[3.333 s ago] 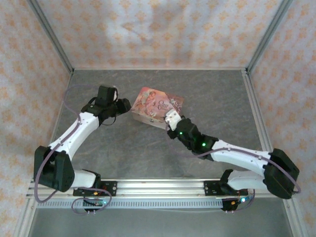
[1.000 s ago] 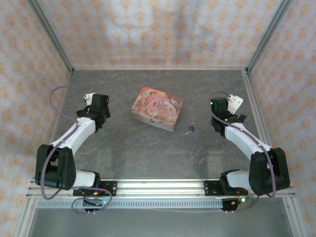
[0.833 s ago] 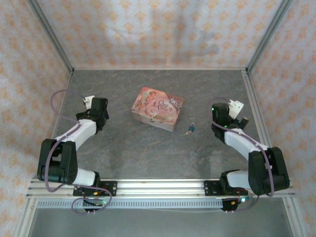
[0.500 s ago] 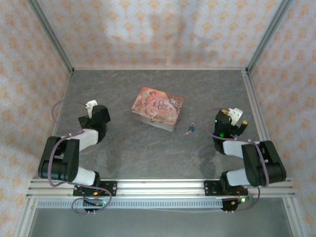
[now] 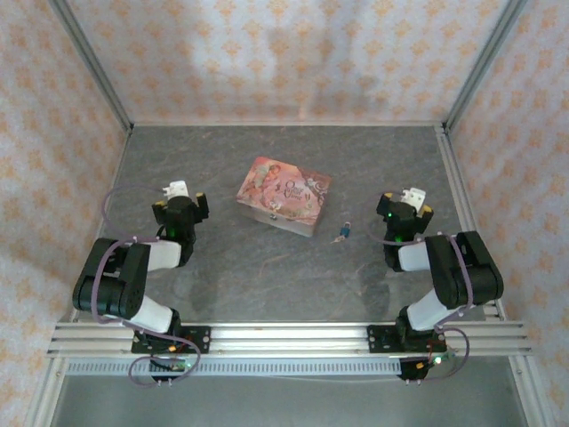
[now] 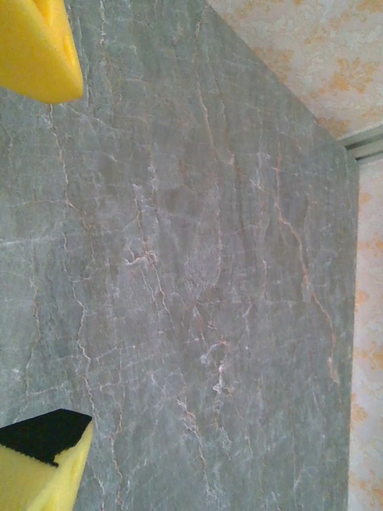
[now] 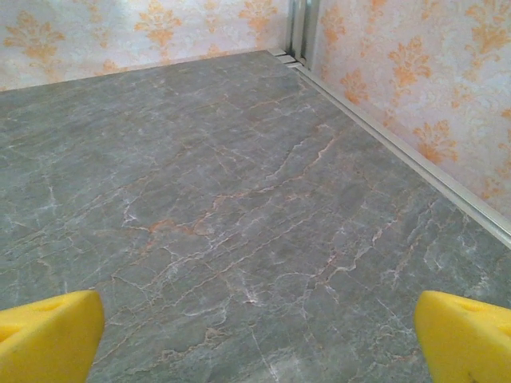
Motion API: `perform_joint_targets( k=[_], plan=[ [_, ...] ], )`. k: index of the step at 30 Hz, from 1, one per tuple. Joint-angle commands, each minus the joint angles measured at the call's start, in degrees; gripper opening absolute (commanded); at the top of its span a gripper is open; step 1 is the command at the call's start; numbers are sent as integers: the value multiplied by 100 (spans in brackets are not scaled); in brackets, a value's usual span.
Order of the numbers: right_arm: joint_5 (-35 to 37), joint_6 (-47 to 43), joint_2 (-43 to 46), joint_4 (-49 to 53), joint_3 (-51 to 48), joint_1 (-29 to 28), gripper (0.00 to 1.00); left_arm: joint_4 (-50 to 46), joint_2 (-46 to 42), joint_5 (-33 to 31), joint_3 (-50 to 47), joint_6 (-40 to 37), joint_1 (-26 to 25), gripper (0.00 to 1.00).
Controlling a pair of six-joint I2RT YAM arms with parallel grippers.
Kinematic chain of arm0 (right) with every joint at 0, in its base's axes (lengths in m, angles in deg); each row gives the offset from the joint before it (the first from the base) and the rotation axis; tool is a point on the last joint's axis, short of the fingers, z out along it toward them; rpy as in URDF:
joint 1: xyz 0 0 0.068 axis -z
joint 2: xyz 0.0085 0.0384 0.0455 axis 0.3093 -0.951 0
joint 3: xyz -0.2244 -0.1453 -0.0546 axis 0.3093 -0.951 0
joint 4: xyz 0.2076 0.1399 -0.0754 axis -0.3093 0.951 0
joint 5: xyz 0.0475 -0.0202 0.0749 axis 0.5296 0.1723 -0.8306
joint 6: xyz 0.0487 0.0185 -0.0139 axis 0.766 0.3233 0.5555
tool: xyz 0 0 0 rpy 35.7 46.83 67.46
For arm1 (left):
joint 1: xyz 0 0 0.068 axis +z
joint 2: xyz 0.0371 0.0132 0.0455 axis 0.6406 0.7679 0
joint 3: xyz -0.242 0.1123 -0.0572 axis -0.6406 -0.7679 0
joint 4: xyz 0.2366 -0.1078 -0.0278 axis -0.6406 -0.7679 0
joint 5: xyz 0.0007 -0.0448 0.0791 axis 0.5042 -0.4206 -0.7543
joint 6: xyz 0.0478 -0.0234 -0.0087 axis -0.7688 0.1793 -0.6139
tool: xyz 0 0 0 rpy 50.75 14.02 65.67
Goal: Unlock the padlock with the key
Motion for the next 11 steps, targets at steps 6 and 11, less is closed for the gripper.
perform_joint_targets(
  k=[6,11],
  plan=[
    [-258,152,0,170,218,173,100,262,-4,-35,-17,-145,-40,100],
    [-263,121,2,76,176,175,100,239,-13,-26,-13,-140,-40,100]
  ],
)
